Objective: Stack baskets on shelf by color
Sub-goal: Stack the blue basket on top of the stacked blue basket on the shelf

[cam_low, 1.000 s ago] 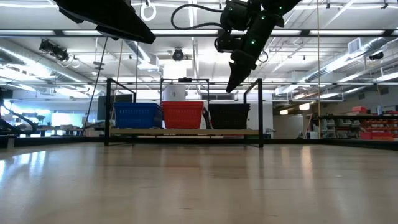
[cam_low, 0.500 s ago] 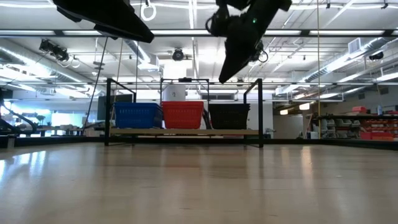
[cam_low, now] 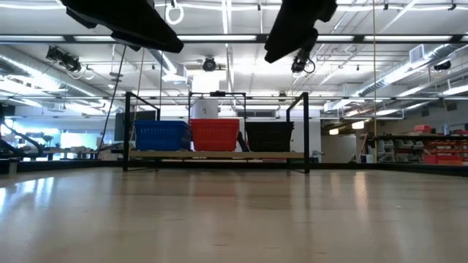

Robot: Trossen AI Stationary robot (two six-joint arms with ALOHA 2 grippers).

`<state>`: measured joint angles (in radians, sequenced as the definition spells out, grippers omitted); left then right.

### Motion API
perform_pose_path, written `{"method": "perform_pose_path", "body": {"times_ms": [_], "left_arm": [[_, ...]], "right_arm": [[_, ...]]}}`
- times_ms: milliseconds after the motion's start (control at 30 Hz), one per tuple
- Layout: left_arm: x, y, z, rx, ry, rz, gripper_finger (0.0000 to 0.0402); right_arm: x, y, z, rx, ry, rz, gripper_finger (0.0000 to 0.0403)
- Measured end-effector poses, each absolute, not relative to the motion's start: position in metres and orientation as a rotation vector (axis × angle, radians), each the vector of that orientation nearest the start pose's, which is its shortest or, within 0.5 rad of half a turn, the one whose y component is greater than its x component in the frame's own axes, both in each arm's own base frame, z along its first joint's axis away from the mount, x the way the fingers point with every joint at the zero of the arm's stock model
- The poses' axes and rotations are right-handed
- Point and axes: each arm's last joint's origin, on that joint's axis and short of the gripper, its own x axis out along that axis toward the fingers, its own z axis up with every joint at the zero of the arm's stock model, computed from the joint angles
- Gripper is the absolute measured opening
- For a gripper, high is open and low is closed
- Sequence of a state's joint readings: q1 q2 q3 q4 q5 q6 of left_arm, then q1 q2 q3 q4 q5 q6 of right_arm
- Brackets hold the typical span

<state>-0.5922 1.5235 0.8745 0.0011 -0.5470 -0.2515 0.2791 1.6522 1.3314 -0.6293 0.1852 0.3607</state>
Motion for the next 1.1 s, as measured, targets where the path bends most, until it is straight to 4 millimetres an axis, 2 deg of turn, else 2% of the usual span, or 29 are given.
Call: {"method": "perform_pose_path", "body": {"times_ms": [200, 300, 533, 667, 767, 967, 1100], "left_arm": [[0.269, -0.163, 0.209, 0.081, 0.548, 0.030, 0.0119], [0.269, -0.166, 0.207, 0.077, 0.546, 0.026, 0.0119], [0.268, -0.170, 0.206, 0.070, 0.561, -0.028, 0.0119], [0.262, -0.186, 0.225, 0.078, 0.629, -0.146, 0.0118], [0.251, -0.197, 0.242, 0.091, 0.768, -0.139, 0.0116], [0.224, -0.219, 0.280, -0.015, 0.929, -0.131, 0.0116], [0.205, -0.234, 0.286, -0.069, 0.974, -0.156, 0.0116]], "right_arm": [[0.329, 0.122, 0.243, 0.135, 0.831, -0.052, 0.0135], [0.321, 0.131, 0.223, 0.166, 0.816, -0.035, 0.0135], [0.305, 0.143, 0.191, 0.239, 0.779, -0.007, 0.0135], [0.296, 0.150, 0.180, 0.232, 0.735, -0.001, 0.0135], [0.293, 0.153, 0.176, 0.220, 0.693, 0.001, 0.0135], [0.290, 0.157, 0.174, 0.224, 0.644, 0.027, 0.0135], [0.291, 0.157, 0.175, 0.199, 0.628, 0.041, 0.0135]]}}
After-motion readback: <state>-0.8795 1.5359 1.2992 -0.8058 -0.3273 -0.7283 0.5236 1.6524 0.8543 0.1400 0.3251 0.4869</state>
